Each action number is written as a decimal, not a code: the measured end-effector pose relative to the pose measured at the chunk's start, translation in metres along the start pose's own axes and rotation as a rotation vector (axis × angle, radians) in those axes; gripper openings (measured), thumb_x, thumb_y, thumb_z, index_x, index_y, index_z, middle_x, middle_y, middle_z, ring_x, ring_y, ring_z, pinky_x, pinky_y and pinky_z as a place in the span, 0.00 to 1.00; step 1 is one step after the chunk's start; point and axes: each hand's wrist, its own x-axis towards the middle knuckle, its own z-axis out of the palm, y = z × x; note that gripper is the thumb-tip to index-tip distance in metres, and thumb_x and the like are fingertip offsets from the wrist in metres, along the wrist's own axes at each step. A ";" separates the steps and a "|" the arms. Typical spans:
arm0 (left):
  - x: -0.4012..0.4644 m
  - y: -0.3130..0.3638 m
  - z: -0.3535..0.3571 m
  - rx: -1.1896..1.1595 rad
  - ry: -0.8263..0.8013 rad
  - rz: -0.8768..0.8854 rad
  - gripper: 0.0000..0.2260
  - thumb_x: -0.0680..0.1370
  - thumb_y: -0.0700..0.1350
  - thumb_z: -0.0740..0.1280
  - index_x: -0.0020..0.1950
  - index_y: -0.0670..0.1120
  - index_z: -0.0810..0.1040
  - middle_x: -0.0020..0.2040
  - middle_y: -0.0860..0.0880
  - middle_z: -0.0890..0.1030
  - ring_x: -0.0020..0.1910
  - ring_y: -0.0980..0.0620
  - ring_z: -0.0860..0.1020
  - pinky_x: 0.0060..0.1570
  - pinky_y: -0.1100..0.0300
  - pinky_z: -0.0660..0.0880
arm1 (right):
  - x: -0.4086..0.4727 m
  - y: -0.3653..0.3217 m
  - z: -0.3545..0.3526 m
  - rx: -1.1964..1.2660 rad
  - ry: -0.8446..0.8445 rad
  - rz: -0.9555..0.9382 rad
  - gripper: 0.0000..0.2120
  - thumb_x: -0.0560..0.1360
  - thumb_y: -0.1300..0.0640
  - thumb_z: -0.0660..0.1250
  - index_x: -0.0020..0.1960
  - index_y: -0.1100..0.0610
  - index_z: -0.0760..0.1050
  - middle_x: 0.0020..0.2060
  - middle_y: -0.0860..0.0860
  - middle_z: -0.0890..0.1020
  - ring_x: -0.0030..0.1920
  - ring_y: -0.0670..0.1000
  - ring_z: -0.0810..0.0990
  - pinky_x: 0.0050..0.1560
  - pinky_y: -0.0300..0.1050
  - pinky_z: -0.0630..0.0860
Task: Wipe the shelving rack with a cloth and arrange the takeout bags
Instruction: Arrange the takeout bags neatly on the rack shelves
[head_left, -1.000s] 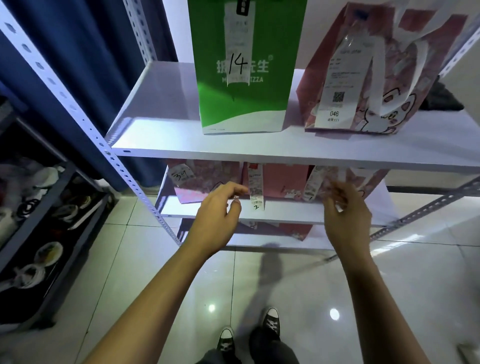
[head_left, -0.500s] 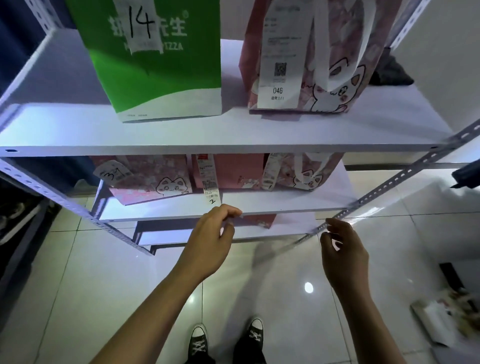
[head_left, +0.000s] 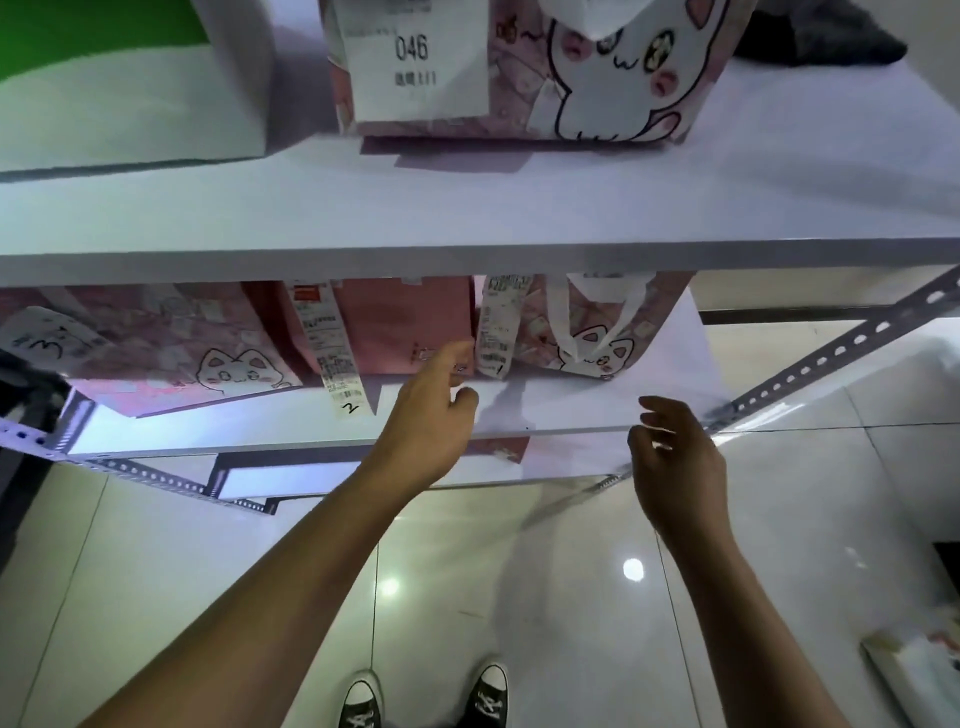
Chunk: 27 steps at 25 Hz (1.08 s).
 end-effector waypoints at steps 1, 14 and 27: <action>0.015 0.001 0.006 0.014 0.005 0.001 0.19 0.81 0.41 0.59 0.70 0.57 0.68 0.59 0.57 0.77 0.50 0.60 0.77 0.44 0.68 0.72 | 0.015 0.003 0.002 0.008 0.004 0.003 0.16 0.79 0.60 0.65 0.66 0.52 0.75 0.58 0.52 0.82 0.53 0.50 0.81 0.47 0.40 0.73; 0.124 0.004 0.049 -0.088 0.088 -0.140 0.23 0.75 0.36 0.57 0.68 0.51 0.69 0.63 0.46 0.79 0.58 0.42 0.80 0.55 0.44 0.80 | 0.124 0.021 0.033 0.098 -0.016 0.098 0.27 0.82 0.54 0.64 0.79 0.53 0.62 0.71 0.54 0.74 0.67 0.55 0.76 0.65 0.49 0.72; 0.122 -0.006 0.064 -0.061 0.135 -0.101 0.25 0.76 0.36 0.59 0.71 0.54 0.66 0.64 0.46 0.78 0.57 0.42 0.80 0.54 0.46 0.80 | 0.134 0.042 0.029 0.202 0.192 0.017 0.08 0.83 0.60 0.61 0.58 0.62 0.76 0.49 0.50 0.80 0.49 0.49 0.78 0.39 0.18 0.67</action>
